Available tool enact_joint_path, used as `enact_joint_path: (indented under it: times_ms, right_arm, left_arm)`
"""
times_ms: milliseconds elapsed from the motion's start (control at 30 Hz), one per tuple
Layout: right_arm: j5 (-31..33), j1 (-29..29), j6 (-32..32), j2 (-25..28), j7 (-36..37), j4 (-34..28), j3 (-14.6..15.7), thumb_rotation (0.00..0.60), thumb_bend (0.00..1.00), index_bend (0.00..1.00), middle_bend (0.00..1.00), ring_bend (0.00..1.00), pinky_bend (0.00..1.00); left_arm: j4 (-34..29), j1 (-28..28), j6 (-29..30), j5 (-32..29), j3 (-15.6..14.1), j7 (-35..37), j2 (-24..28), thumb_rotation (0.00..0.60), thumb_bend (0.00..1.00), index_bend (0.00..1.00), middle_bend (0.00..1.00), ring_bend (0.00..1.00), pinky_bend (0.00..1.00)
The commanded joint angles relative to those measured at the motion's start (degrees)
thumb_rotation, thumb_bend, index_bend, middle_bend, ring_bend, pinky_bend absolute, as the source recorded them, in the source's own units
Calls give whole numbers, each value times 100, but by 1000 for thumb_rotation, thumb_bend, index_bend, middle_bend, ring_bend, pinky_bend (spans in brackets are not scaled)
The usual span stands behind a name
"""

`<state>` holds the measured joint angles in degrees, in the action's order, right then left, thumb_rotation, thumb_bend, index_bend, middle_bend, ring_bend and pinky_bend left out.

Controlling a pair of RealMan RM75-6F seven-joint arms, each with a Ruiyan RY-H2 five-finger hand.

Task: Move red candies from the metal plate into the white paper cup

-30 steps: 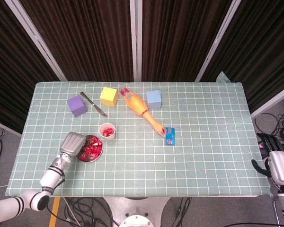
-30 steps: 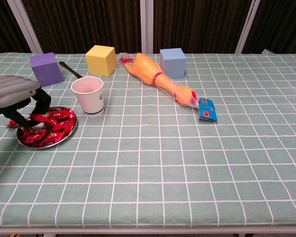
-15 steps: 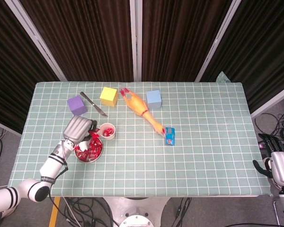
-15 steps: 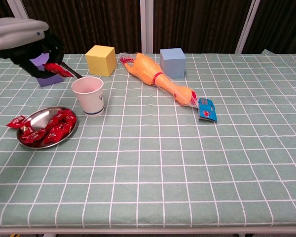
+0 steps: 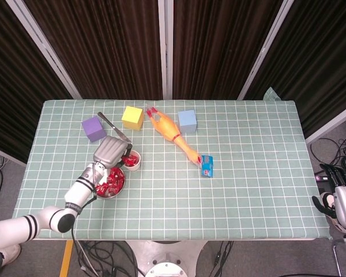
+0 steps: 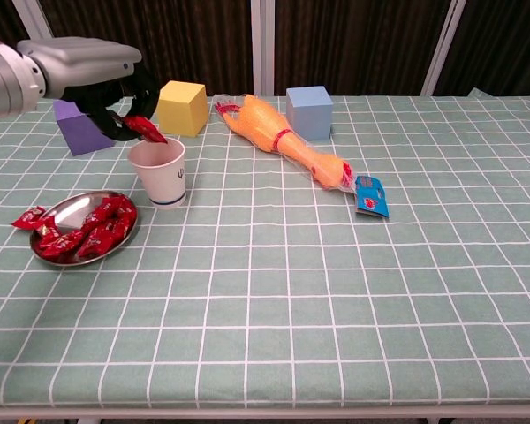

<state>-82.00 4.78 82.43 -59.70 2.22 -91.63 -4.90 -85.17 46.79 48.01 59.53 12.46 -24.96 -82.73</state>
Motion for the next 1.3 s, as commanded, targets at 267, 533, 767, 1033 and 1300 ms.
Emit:
enact_joint_path:
  times_ms: [267, 533, 767, 1033, 1300]
  right_arm:
    - [26, 11, -29, -6, -1, 13, -15, 600, 208, 111, 133, 125, 385]
    - [40, 13, -42, -10, -15, 3, -19, 600, 214, 111, 135, 125, 388]
    - [48, -8, -23, -2, -13, -3, -19, 600, 214, 111, 135, 125, 390]
    - [28, -5, -6, 18, -19, -30, -31, 600, 214, 111, 136, 126, 392]
    - [-12, 22, -6, 50, -14, -35, -49, 600, 214, 111, 136, 126, 398]
  left_arm:
    - [370, 229, -257, -370, -82, 83, -166, 600, 508, 655, 651, 908, 1000]
    - [392, 300, -202, -372, -177, 85, -195, 600, 503, 512, 523, 891, 1000]
    - [520, 320, 50, -367, -223, -29, -299, 600, 501, 443, 444, 881, 1000]
    - [468, 254, 340, -755, -228, -336, -233, 600, 472, 442, 443, 880, 1000]
    - [-68, -710, 1399, -96, -524, 517, 365, 600, 381, 442, 446, 877, 1000]
